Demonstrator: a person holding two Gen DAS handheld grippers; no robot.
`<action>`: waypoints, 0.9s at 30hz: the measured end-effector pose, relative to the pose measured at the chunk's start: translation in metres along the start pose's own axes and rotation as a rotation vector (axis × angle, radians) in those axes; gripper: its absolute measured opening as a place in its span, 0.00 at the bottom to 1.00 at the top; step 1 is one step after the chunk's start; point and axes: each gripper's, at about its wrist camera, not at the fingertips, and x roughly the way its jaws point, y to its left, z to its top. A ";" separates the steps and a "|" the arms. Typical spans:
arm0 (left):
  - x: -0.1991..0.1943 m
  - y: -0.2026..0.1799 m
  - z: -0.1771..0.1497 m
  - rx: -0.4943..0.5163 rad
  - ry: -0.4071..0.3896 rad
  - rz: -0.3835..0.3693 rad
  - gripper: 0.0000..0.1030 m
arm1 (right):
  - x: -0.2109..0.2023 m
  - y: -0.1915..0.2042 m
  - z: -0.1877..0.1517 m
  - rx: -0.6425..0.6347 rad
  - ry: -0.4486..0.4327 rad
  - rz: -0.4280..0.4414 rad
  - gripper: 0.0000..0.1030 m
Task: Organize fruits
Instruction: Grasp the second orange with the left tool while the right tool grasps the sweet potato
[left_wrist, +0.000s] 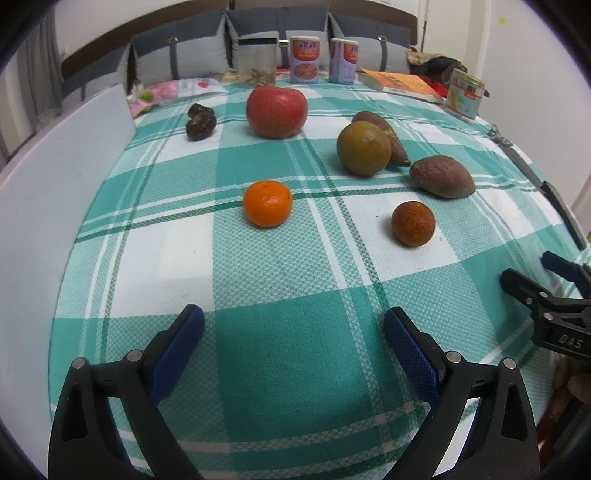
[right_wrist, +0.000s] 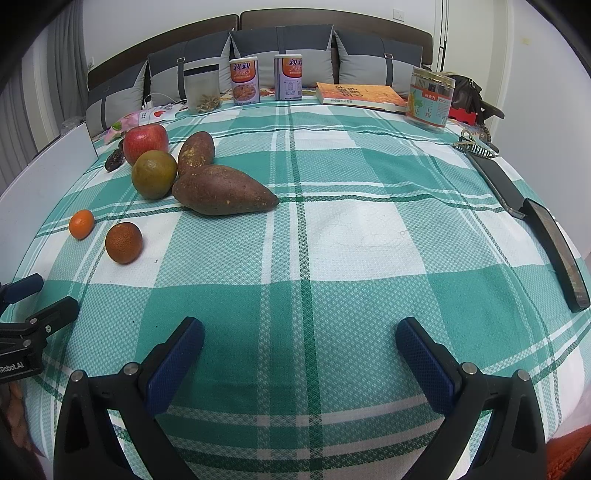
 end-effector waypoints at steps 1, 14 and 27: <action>0.000 0.004 0.004 0.001 0.008 -0.024 0.95 | 0.000 0.000 0.000 0.000 0.000 0.001 1.00; 0.042 0.012 0.067 0.045 0.014 0.001 0.32 | -0.001 0.001 0.000 -0.002 -0.001 0.003 1.00; -0.001 0.043 0.021 -0.019 0.074 -0.067 0.28 | 0.022 0.034 0.114 -0.404 0.156 0.333 0.96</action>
